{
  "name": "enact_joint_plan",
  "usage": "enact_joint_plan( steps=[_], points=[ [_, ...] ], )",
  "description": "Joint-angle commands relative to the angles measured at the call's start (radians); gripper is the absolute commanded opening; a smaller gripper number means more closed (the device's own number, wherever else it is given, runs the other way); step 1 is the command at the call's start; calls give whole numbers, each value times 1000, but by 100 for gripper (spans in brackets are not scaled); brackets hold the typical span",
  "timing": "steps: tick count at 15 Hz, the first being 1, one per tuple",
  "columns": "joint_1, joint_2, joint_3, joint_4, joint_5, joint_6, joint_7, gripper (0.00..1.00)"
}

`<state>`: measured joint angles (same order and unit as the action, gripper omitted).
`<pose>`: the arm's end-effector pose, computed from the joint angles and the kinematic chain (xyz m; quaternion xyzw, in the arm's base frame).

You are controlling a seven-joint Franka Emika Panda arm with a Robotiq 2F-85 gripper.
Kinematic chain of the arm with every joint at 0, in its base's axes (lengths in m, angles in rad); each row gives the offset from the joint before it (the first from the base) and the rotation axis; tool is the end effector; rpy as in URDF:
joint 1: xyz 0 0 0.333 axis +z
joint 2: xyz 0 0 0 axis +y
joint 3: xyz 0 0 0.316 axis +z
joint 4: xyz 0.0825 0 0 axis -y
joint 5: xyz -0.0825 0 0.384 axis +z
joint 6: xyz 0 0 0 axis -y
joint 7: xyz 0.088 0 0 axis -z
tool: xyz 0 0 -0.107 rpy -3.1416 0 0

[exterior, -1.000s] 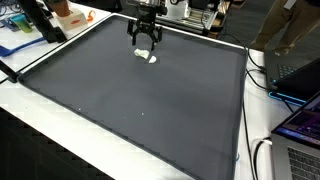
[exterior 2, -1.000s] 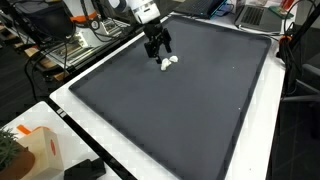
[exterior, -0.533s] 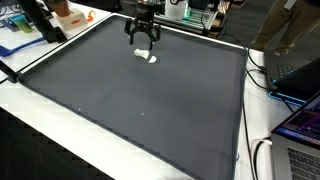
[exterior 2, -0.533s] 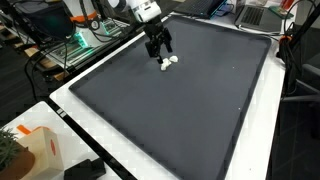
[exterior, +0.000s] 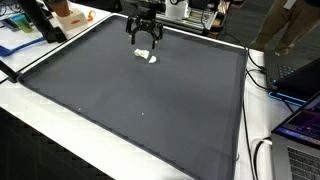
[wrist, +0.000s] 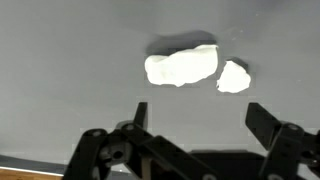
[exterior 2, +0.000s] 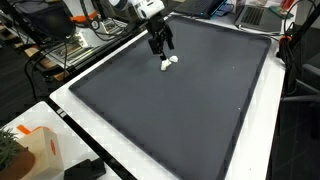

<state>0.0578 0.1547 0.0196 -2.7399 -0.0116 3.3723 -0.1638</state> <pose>0.4300 0.0349 0.2258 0.9639 0.1222 0.2364 0.0088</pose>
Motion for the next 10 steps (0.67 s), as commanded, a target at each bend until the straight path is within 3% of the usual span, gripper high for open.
enact_joint_plan(
  steps=[1, 7, 9, 10],
  points=[
    [19, -49, -15, -19, 21, -51, -6, 100],
    [118, -99, -118, 2, 74, -213, -17, 100],
    [121, -121, -100, 16, 61, -280, 17, 100],
    [68, -134, -36, 23, 33, -311, 51, 100]
  ],
)
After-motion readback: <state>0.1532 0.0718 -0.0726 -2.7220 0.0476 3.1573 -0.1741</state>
